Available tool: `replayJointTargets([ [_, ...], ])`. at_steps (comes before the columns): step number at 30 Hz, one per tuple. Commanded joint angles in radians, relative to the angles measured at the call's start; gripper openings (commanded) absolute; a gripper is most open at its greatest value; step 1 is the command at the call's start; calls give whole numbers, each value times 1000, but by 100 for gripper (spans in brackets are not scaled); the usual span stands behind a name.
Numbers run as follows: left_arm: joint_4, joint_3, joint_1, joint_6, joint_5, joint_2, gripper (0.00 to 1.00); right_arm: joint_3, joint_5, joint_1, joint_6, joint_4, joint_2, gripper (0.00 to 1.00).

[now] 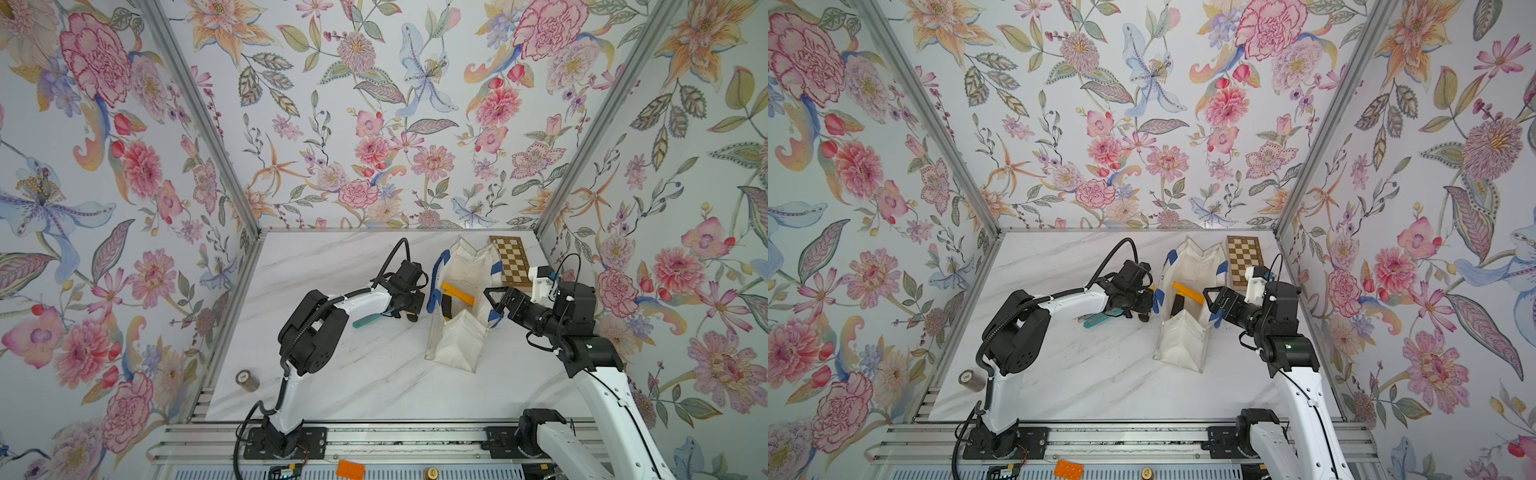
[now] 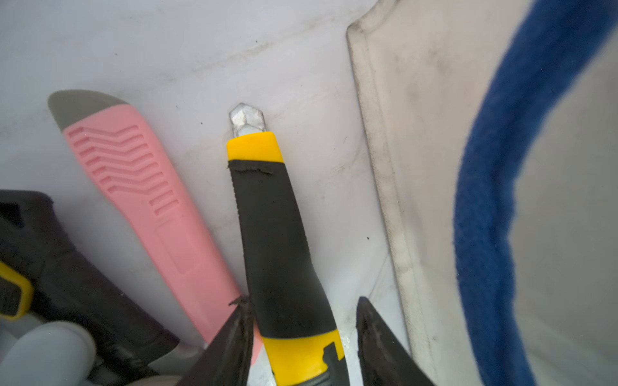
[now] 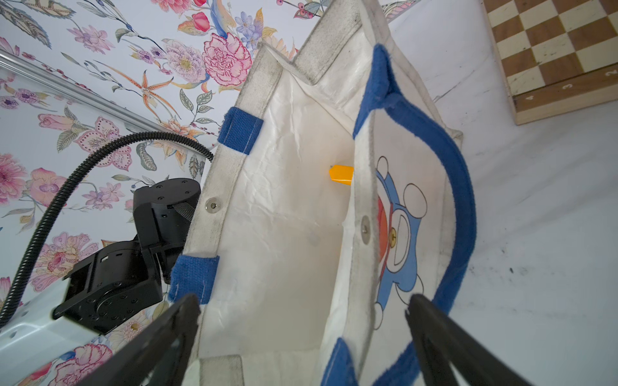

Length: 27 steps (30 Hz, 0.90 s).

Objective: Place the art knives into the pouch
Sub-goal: Pick up the utility knife at the center of the board.

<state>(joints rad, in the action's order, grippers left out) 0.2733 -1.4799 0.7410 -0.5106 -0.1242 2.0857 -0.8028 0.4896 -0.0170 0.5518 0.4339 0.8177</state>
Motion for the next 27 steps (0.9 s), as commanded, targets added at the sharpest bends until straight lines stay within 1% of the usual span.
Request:
replayJointTargets([
  [1,51,-42,12,20,55,32,51,14,-7,8,7,9,-9,99],
  [5,62,-53,17,22,67,55,51,17,-4,9,6,9,-6,99],
  [17,100,-77,53,50,187,95,51,26,11,11,8,9,-9,99],
  [22,95,-58,60,43,187,103,51,30,9,15,10,11,-9,99],
  [24,93,-53,60,40,187,105,50,30,8,17,10,9,-8,99],
  [27,89,-48,59,41,196,107,44,32,6,17,8,10,0,99],
])
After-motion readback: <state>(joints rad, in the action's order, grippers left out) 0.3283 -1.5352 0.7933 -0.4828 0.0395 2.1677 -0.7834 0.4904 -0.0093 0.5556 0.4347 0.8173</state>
